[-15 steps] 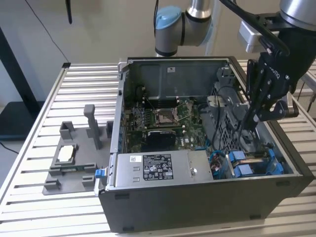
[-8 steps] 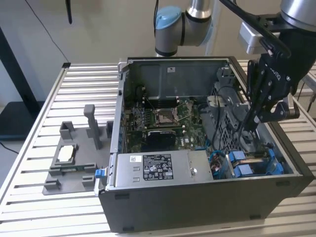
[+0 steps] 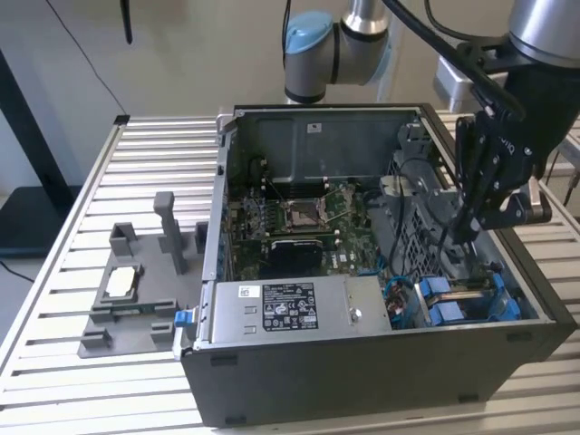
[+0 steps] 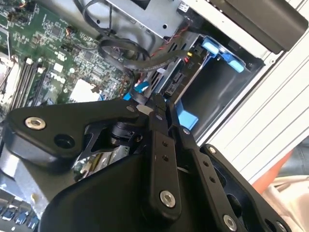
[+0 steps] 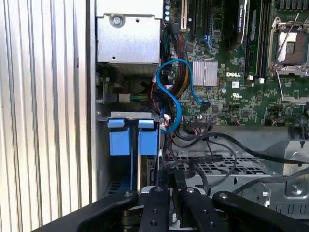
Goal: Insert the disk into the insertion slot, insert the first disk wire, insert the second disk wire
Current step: 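Insert the second disk wire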
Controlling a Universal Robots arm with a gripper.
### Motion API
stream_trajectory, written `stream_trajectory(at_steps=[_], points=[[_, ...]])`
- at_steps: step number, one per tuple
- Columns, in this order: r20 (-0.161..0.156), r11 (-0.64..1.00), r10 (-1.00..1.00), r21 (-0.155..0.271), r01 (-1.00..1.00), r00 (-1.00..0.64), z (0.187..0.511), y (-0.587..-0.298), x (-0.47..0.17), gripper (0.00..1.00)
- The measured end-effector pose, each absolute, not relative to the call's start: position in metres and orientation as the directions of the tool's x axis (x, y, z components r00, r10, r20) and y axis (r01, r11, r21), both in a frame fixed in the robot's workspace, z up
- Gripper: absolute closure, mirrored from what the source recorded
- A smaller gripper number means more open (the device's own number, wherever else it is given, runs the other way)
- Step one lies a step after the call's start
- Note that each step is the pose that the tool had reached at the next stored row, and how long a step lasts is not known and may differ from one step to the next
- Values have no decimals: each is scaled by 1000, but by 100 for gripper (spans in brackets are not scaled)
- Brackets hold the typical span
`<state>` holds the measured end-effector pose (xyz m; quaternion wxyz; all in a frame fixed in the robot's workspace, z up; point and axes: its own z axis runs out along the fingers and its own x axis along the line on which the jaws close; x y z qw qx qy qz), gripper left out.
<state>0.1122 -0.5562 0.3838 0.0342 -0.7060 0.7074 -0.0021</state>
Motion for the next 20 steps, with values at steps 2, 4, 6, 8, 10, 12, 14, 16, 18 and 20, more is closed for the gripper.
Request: stream_trajectory(at_steps=[2,4,6,8,10,12,14,16,18,20], points=[[-44,3,-999,-64,-998,0,382,-556,112,84],[-38,3,-999,-72,-997,0,381,-557,112,84],[-32,2,-1000,-77,-997,0,381,-557,111,84],[-24,1,-1000,-80,-997,0,380,-558,111,84],[-17,1,-1000,-83,-997,0,378,-559,111,84],[-12,1,-1000,-87,-996,0,377,-560,110,84],[-7,1,-1000,-93,-996,0,375,-561,110,84],[-3,1,-1000,-99,-995,0,373,-561,110,84],[2,0,-1000,-106,-994,-1,372,-561,110,84],[4,0,-1000,-113,-994,-1,369,-561,110,84]])
